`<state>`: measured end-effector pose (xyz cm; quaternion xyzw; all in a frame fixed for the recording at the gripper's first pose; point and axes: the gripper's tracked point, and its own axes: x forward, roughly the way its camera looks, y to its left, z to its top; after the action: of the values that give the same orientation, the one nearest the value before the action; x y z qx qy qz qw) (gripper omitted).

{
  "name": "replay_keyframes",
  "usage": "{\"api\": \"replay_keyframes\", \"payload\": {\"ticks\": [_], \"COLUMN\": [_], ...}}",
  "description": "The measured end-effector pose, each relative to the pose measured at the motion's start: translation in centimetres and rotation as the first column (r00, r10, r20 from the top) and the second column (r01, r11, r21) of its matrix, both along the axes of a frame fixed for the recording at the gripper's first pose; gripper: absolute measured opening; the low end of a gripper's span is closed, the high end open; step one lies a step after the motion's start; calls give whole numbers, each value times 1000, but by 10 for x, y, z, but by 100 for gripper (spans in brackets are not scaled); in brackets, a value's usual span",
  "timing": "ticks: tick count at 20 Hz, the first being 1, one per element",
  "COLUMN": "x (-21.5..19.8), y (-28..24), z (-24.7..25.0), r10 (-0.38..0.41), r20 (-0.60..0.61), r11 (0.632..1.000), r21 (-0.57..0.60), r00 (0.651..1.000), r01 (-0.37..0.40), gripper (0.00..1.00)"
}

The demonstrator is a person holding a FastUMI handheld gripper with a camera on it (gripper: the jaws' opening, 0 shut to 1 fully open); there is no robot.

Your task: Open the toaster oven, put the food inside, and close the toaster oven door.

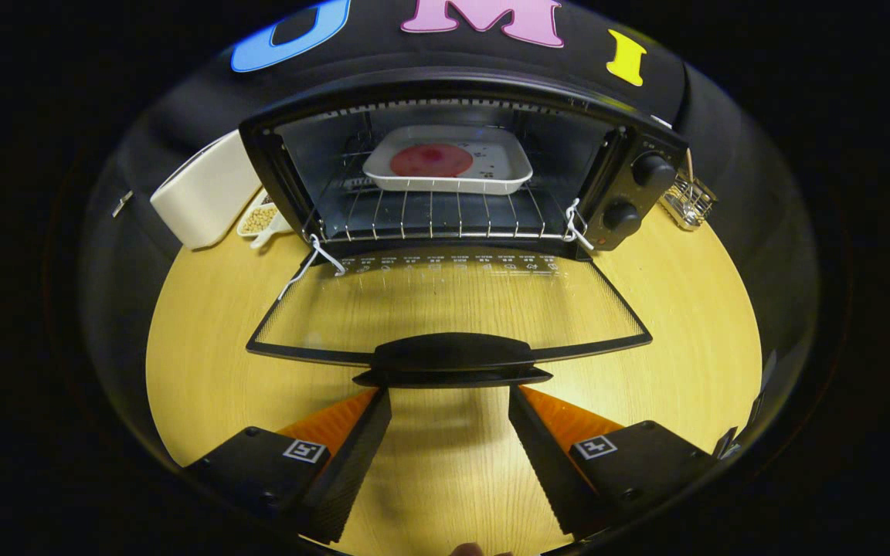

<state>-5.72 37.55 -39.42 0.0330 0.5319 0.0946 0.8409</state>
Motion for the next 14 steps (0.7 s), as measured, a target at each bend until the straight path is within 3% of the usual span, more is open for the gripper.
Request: {"api": "replay_keyframes", "payload": {"ticks": [7,10,14], "x": [25,42,55], "y": [-9,-13,-19], "z": [47,84,128], "r10": [21,43,10], "r20": [154,266,402], "r11": [1000,999,998], "r21": [3,6,59], "r00": [988,963,916], "r01": [-22,-46,-36], "gripper": [100,100,100]}}
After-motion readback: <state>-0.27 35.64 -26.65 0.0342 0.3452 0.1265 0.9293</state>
